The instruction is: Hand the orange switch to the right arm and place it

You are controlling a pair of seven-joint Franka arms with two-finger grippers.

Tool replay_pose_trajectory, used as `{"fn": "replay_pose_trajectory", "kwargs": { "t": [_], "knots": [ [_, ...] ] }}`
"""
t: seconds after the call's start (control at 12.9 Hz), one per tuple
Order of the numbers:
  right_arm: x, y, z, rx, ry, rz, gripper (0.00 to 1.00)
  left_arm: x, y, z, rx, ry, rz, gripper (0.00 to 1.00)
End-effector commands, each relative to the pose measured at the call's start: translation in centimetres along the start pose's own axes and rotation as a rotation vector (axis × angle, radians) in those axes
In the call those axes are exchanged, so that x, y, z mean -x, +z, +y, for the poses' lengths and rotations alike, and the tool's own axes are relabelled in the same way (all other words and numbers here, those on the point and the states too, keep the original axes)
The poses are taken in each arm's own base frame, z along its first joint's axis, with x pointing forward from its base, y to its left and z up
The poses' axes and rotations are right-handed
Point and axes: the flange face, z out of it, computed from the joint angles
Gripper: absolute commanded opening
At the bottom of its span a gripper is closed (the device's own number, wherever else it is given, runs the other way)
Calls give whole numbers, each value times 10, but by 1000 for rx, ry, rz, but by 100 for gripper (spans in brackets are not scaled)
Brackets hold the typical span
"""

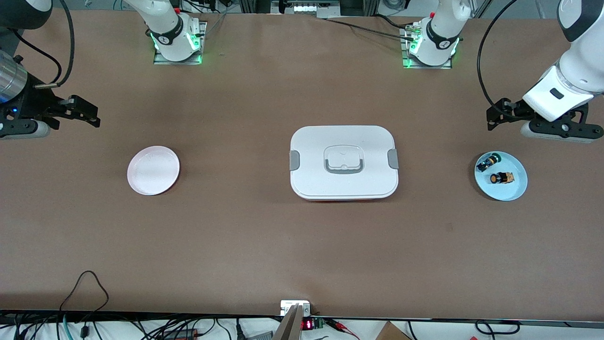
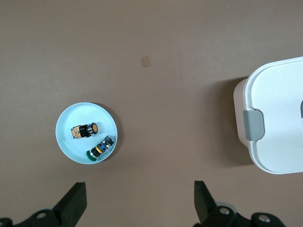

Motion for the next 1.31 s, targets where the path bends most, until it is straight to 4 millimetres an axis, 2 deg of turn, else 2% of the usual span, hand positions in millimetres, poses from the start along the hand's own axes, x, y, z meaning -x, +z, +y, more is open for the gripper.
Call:
{"fn": "replay_pose_trajectory", "kwargs": {
  "t": [0.0, 0.77, 1.24],
  "knots": [
    [-1, -5, -2, -7, -3, -4, 100, 2, -1, 2, -27, 5, -6, 100],
    [-2, -6, 2, -8, 8, 0, 100, 0, 2, -2, -23, -3, -12, 100],
    [-2, -5, 3, -8, 11, -2, 100, -3, -3, -4, -16, -15, -49, 100]
  ]
}}
